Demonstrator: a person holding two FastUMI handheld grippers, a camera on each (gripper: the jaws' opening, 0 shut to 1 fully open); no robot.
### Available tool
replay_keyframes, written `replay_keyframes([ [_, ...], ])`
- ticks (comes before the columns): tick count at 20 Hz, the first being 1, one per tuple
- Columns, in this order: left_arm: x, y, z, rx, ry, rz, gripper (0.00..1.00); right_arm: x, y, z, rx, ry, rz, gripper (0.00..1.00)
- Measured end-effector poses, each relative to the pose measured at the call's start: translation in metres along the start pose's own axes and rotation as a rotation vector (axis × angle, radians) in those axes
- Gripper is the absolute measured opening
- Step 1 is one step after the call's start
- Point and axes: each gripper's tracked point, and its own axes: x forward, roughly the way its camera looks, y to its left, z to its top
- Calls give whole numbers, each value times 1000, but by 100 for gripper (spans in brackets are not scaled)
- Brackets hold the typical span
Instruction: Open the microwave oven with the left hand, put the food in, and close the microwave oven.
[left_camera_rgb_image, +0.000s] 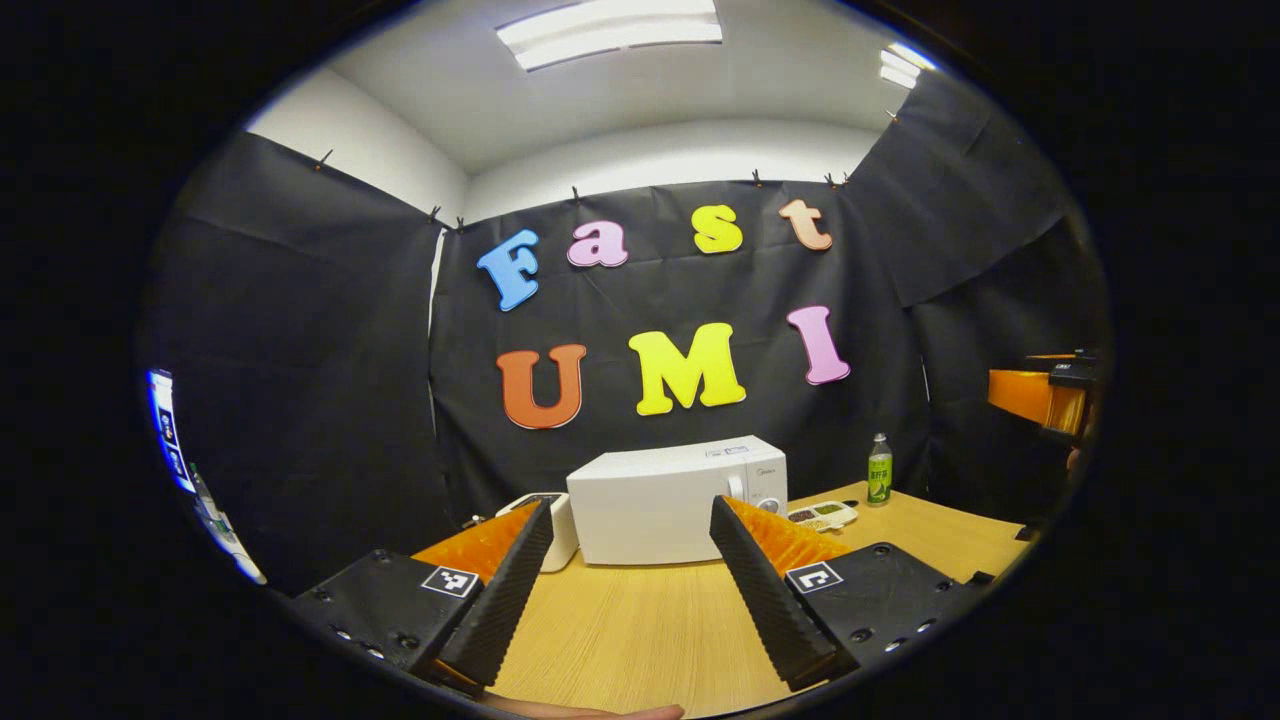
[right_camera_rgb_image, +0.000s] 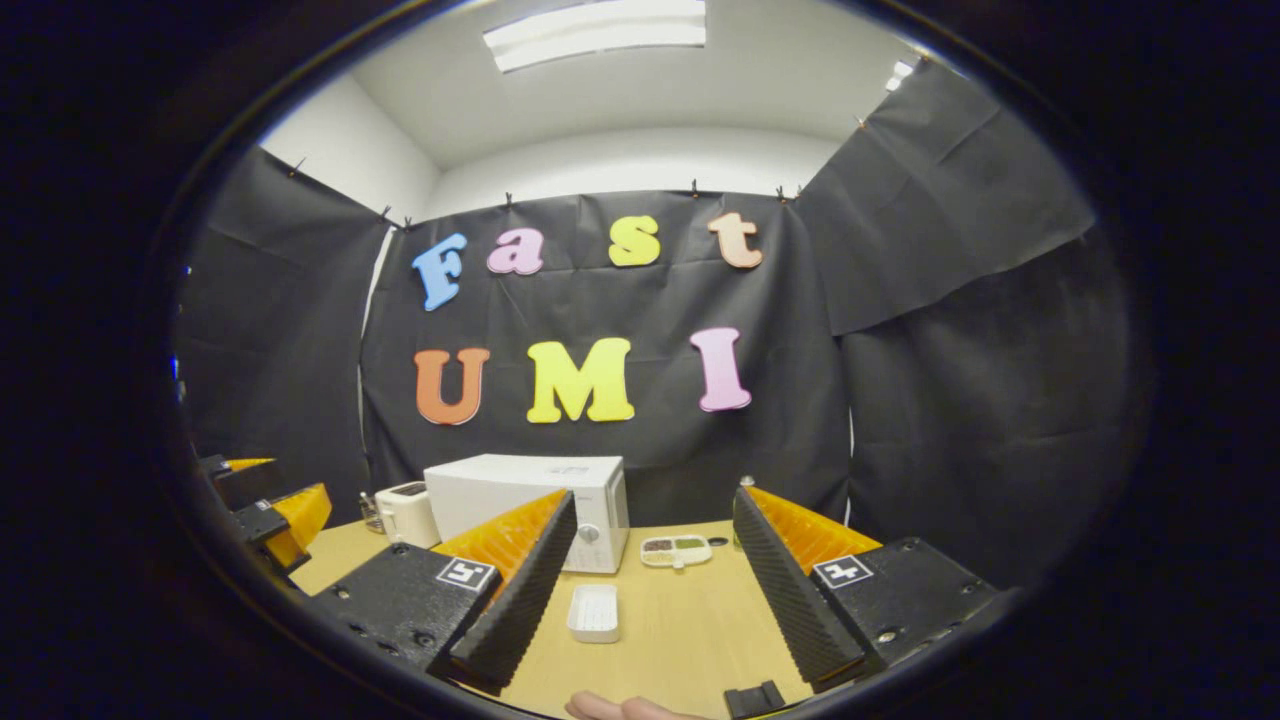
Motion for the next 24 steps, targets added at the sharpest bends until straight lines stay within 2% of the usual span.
replay_keyframes([
  [1, -2, -1, 1, -6, 5, -2, 95, -1, -3, -3, 1, 3, -6, 100],
  [4, -4, -8, 0, -35, 19, -8, 95, -5, -7, -8, 1, 24, -6, 100],
  [5, -4, -10, 0, -45, 28, -11, 95, -6, -8, -7, -5, 26, -8, 91],
  [7, -5, -9, -2, -52, 43, -2, 95, -9, -10, -7, -11, 27, -7, 91],
  [8, -5, -7, -4, -51, 47, 6, 96, -9, -9, -7, -13, 31, -2, 100],
  [11, -3, -10, -10, -69, 71, 10, 95, -9, -8, -11, -15, 44, 8, 100],
  [12, -3, -10, -10, -73, 76, 10, 96, -9, -7, -10, -16, 46, 11, 91],
  [13, -3, -8, -10, -75, 77, 16, 96, -8, -7, -12, -18, 49, 10, 100],
  [14, -2, -7, -8, -75, 74, 21, 95, -7, -9, -11, -19, 54, 8, 91],
  [24, -3, -10, -13, -87, 102, 12, 96, -14, -12, -6, -39, 60, -13, 91],
])
